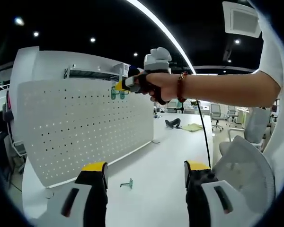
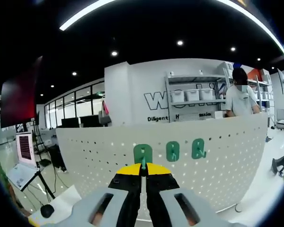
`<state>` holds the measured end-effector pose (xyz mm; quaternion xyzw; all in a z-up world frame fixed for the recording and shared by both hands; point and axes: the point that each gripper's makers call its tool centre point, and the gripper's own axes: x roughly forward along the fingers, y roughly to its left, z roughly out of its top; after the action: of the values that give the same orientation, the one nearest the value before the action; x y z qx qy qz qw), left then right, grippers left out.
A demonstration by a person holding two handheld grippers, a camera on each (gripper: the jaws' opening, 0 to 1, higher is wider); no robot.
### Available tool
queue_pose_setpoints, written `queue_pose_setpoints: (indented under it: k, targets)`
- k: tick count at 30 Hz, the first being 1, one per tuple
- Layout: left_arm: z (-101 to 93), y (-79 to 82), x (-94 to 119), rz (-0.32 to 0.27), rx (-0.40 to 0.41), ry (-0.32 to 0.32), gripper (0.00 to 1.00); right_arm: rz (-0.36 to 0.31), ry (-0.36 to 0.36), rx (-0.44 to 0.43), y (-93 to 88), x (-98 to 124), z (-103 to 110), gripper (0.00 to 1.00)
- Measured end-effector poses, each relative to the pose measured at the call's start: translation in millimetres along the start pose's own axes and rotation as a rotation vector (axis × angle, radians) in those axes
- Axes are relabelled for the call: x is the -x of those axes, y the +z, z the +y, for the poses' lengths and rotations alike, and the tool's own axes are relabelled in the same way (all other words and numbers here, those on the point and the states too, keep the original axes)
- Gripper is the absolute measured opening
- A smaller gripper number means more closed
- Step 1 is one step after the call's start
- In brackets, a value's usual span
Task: Insert the hook assembly into the mounting plate slot until the hook locks in place.
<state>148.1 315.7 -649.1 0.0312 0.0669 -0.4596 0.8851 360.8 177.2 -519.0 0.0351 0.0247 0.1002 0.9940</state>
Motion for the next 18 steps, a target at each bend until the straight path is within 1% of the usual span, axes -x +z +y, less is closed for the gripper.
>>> queue_pose_setpoints:
  k: [7, 14, 18]
  targets:
    - [3.1, -4.6, 1.1, 0.007, 0.006, 0.001, 0.67, -0.002, -0.012, -0.011, 1.8, -12.2, -5.2, 0.01]
    - [9.0, -5.0, 3.4, 0.006, 0.01, 0.013, 0.67, 0.012, -0.037, -0.007, -1.5, -21.4, -8.0, 0.01]
    - [10.2, -8.1, 3.4, 0.017, 0.009, 0.011, 0.67, 0.021, -0.05, -0.009, -3.9, -27.9, -8.9, 0.01]
